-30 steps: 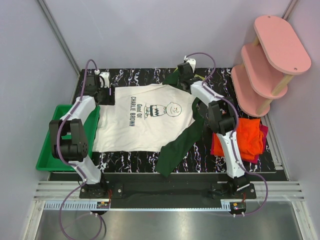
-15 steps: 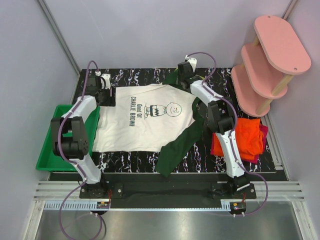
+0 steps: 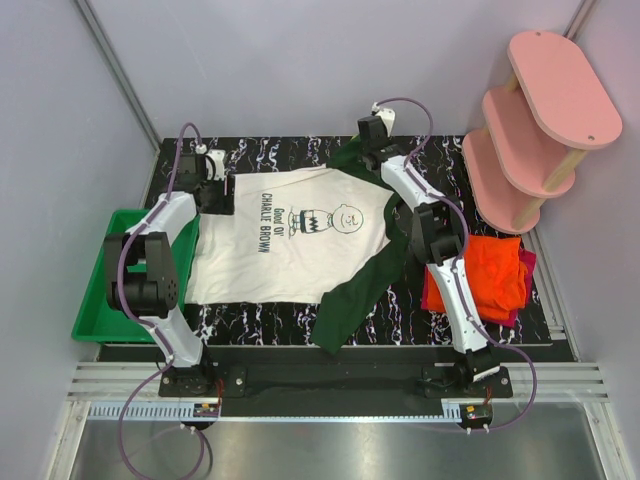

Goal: Fold and stack the t-shirts
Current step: Flatten the tshirt out

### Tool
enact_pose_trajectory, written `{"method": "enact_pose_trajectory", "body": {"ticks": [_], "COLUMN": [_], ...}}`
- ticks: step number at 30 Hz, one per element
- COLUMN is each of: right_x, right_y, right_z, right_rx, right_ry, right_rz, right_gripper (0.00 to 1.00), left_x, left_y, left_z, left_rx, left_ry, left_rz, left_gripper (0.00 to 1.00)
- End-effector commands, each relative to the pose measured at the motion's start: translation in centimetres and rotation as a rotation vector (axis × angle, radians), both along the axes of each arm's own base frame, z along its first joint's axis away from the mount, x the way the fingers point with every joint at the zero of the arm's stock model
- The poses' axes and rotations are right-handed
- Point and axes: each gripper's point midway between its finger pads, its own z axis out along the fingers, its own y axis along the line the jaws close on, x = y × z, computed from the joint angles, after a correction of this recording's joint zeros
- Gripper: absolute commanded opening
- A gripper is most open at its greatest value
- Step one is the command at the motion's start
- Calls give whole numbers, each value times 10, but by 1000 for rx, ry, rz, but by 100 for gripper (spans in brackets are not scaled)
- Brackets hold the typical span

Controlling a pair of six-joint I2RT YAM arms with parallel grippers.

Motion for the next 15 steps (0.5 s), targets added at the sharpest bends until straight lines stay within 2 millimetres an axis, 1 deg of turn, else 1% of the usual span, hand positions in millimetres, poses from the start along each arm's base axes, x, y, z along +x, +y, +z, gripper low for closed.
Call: {"method": "enact_pose_trajectory", "body": {"ticks": [1, 2, 4, 5, 6, 10, 11, 12, 13, 14, 15], "right_x": [10, 11, 15, 15, 17, 22, 21, 22, 22, 21, 23], "right_y": [6, 8, 13, 21, 25, 56, 66, 72, 78, 85, 88], "right_z": [21, 23, 32, 35, 42, 71, 71, 84, 87, 82, 89], "right_rx": [35, 44, 65, 79, 96, 175, 201, 220, 233, 258, 272], "right_ry": [-42, -46, -71, -76, -92, -174, -175, -202, -210, -201, -217], "right_rz": [14, 21, 39, 69, 88, 213, 258, 280, 302, 330, 341], "right_gripper": [6, 0, 0, 0, 0, 0, 0, 0, 0, 0, 0], "left_x": [-1, -1, -2, -3, -3, -2, -2, -2, -1, -1, -1], "left_y": [-4, -4, -5, -5, -6, -7, -7, -7, -7, -7, -8], "left_z": [-1, -1, -3, -3, -3, -4, -4, -4, -4, -5, -4], "left_rx": [-3, -4, -8, -9, -11, -13, -13, -13, -12, -12, -18], "left_ry": [-18, -16, -14, -13, -13, -14, -13, -13, -15, -12, -11], "left_rz": [-30, -29, -30, -31, -31, -34, -34, -34, -36, -36, -36], "left_gripper": [66, 66, 66, 65, 65, 65, 65, 65, 65, 64, 64]}}
